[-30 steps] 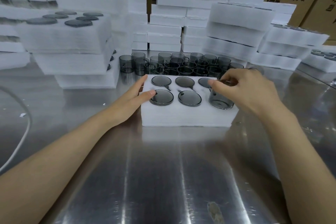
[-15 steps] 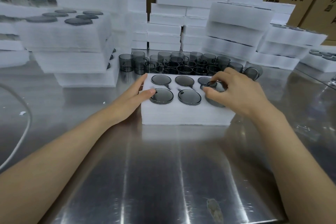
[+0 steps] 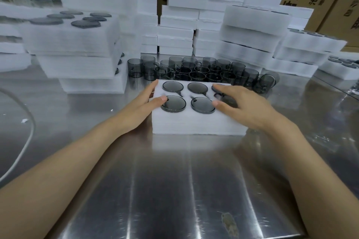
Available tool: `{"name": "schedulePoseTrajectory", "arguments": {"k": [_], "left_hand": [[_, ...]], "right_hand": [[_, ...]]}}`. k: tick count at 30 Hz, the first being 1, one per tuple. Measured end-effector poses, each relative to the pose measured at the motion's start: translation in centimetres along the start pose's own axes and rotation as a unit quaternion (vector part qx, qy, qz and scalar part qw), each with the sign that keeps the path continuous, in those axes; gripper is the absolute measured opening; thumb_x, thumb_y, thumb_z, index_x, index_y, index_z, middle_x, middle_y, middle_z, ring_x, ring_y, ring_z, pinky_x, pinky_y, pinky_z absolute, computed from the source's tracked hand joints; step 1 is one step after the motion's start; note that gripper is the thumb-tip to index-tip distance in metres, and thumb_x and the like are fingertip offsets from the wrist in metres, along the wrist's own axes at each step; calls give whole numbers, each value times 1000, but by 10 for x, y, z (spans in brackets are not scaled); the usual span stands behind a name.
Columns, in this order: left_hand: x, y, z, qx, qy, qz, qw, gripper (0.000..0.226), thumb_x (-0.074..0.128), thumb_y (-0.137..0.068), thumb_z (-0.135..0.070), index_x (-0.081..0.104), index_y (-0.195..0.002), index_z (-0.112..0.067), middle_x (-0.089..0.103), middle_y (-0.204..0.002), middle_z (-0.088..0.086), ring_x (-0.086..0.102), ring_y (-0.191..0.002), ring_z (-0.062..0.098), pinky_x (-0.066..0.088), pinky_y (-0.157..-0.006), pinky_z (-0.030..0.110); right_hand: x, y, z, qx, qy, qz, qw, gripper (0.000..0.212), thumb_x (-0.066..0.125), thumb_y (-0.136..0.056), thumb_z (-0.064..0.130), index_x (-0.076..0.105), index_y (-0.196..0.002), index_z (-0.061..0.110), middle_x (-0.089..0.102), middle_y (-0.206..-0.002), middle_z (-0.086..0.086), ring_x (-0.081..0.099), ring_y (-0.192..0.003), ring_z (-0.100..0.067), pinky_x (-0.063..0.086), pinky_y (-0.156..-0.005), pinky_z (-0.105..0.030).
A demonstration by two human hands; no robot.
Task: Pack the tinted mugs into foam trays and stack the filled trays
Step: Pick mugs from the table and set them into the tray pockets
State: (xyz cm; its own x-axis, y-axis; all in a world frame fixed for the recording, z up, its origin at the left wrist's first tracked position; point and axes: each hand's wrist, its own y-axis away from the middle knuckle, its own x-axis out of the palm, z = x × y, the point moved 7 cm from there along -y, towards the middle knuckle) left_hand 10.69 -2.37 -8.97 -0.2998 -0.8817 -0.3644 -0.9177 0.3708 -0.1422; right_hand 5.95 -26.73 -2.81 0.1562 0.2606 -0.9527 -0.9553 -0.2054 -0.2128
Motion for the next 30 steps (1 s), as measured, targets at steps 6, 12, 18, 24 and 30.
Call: {"name": "schedulePoseTrajectory", "arguments": {"k": [6, 12, 18, 24, 30], "left_hand": [[0, 0, 1, 1, -2, 1, 1000, 69, 49, -95, -49, 13, -153, -39, 17, -144, -33, 17, -130, -14, 16, -106, 19], [0, 2, 0, -2, -16, 16, 1000, 69, 48, -95, -53, 11, -152, -45, 12, -144, -37, 19, -123, -25, 15, -108, 20], [1, 4, -4, -8, -38, 21, 999, 65, 43, -101, -40, 5, -153, -42, 12, -124, -59, 15, -97, -47, 15, -103, 13], [0, 6, -20, 66, -16, -7, 998, 72, 44, -101, -16, -1, -152, -41, 9, -132, -54, 18, -114, -40, 20, -87, -10], [-8, 3, -22, 96, 116, -48, 987, 79, 49, -97, -12, -1, -151, -43, 19, -151, -33, 33, -128, -21, 37, -96, 4]], "right_hand": [[14, 9, 7, -9, 50, 71, 996, 88, 4, -75, 79, 11, -152, 38, 6, -157, 27, 0, -147, -3, 18, -116, -42], [20, -4, -3, 53, -135, 72, 987, 68, 18, -92, 62, 12, -152, 31, 3, -157, 22, -6, -147, -4, 2, -119, -32], [16, 15, -50, 167, -302, -43, 938, 67, 38, -96, 59, 25, -152, 26, 18, -159, 11, 15, -146, -7, 6, -118, -28], [14, 15, -27, 104, -338, -33, 935, 44, 50, -77, 66, 52, -121, 60, 52, -129, 28, 46, -120, 12, 31, -112, -37], [-1, 18, -17, 32, -421, -102, 901, 46, 57, -93, 41, 37, -123, 69, 42, -131, 29, 43, -121, 16, 34, -111, -24]]}}
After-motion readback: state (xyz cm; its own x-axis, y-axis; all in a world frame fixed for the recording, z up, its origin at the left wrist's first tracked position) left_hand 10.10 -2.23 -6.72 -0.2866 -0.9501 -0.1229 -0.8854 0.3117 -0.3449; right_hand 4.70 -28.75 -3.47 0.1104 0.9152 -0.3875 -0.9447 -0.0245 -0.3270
